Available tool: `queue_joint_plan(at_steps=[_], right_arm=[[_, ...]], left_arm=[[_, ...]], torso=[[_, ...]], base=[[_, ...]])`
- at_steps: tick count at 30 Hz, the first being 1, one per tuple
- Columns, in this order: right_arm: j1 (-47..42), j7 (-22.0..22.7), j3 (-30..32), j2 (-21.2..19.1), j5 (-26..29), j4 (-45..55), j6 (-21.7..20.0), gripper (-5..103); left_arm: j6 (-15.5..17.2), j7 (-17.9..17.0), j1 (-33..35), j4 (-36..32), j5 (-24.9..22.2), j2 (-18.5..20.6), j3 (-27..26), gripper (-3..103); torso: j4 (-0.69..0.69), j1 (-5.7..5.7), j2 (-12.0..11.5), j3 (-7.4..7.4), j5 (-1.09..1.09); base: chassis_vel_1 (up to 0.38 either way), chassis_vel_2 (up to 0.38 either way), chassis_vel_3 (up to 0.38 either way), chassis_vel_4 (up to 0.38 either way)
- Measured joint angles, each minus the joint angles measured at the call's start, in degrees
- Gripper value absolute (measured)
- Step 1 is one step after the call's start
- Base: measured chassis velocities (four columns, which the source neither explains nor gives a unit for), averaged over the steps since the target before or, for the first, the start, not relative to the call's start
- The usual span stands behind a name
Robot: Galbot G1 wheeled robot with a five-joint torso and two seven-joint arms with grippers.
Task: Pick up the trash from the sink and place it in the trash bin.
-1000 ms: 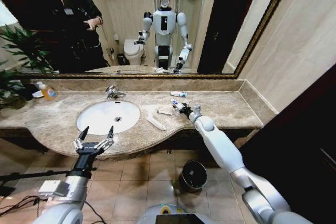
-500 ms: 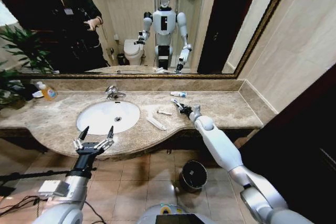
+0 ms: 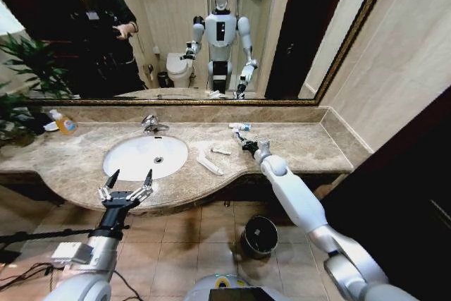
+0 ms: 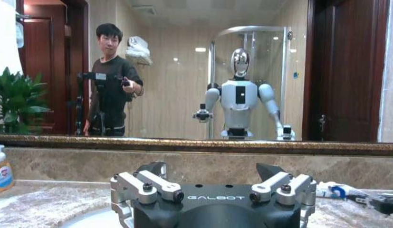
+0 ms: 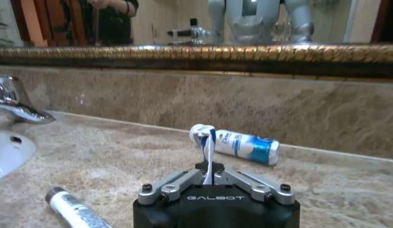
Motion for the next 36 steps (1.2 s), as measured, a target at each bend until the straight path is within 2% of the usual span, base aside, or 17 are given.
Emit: queue_joint_plan(at_steps=[10, 14, 20, 23, 24, 27, 28, 31, 32, 34, 36], right_arm=[[-12.44, 0.89, 6.15, -4.26, 2.36, 14.44, -0.80, 0], [-21.98, 0.36, 11.28, -6.42, 2.68, 21.91, -0.51, 0], [-27.89, 0.38, 14.51, -7.48, 3.11, 27.26, -0.05, 0], [-36.26, 0.38, 18.73, -7.44, 3.10, 31.93, 0.89, 0], [-36.26, 0.38, 18.73, -7.44, 3.10, 31.93, 0.89, 0], [-47.04, -1.36, 24.26, -6.27, 1.92, 34.96, 4.15, 0], [-47.04, -1.36, 24.26, -6.27, 1.92, 34.96, 4.15, 0], [-54.14, -3.07, 27.25, -5.70, 1.45, 34.88, 8.12, 0], [-54.14, -3.07, 27.25, -5.70, 1.45, 34.88, 8.12, 0], [-56.92, -4.17, 27.90, -5.18, 0.11, 31.86, 11.33, 0], [-57.51, -5.03, 27.95, -4.71, -0.65, 29.44, 12.32, 0]], left_arm=[[0.00, -0.01, 0.00, 0.00, 0.00, 0.00, 0.00, 100], [0.00, 0.00, 0.00, 0.00, 0.00, 0.00, 0.00, 100], [0.00, 0.02, 0.00, 0.00, 0.00, 0.00, 0.00, 100], [0.00, -0.01, 0.00, 0.00, 0.00, 0.00, 0.00, 100], [0.00, -0.01, 0.00, 0.00, 0.00, 0.00, 0.00, 100], [0.00, 0.00, 0.00, 0.00, 0.00, 0.00, 0.00, 100], [0.00, 0.00, 0.00, 0.00, 0.00, 0.00, 0.00, 100], [0.00, 0.00, 0.00, 0.00, 0.00, 0.00, 0.00, 100], [0.00, 0.00, 0.00, 0.00, 0.00, 0.00, 0.00, 100], [0.00, 0.00, 0.00, 0.00, 0.00, 0.00, 0.00, 100], [0.00, 0.00, 0.00, 0.00, 0.00, 0.00, 0.00, 100]], torso=[[0.00, 0.00, 0.00, -0.01, 0.00], [-0.02, -0.01, 0.00, -0.01, 0.01], [0.00, 0.00, 0.00, -0.01, -0.01], [0.00, 0.00, 0.00, -0.01, 0.00], [0.00, 0.00, 0.00, -0.01, 0.00], [-0.01, -0.01, 0.00, -0.01, 0.00], [-0.01, -0.01, 0.00, -0.01, 0.00], [-0.01, -0.01, 0.01, -0.01, -0.01], [-0.01, -0.01, 0.01, -0.01, -0.01], [-0.01, -0.01, 0.00, -0.01, -0.01], [-0.01, -0.01, 0.00, -0.01, 0.00]], base=[[0.000, 0.000, 0.000, 0.000], [0.000, 0.000, 0.000, 0.000], [0.000, 0.000, 0.000, 0.000], [0.000, 0.000, 0.000, 0.000], [0.000, 0.000, 0.000, 0.000], [0.000, 0.000, 0.000, 0.000], [0.000, 0.000, 0.000, 0.000], [0.000, 0.000, 0.000, 0.000], [0.000, 0.000, 0.000, 0.000], [0.000, 0.000, 0.000, 0.000], [0.000, 0.000, 0.000, 0.000]])
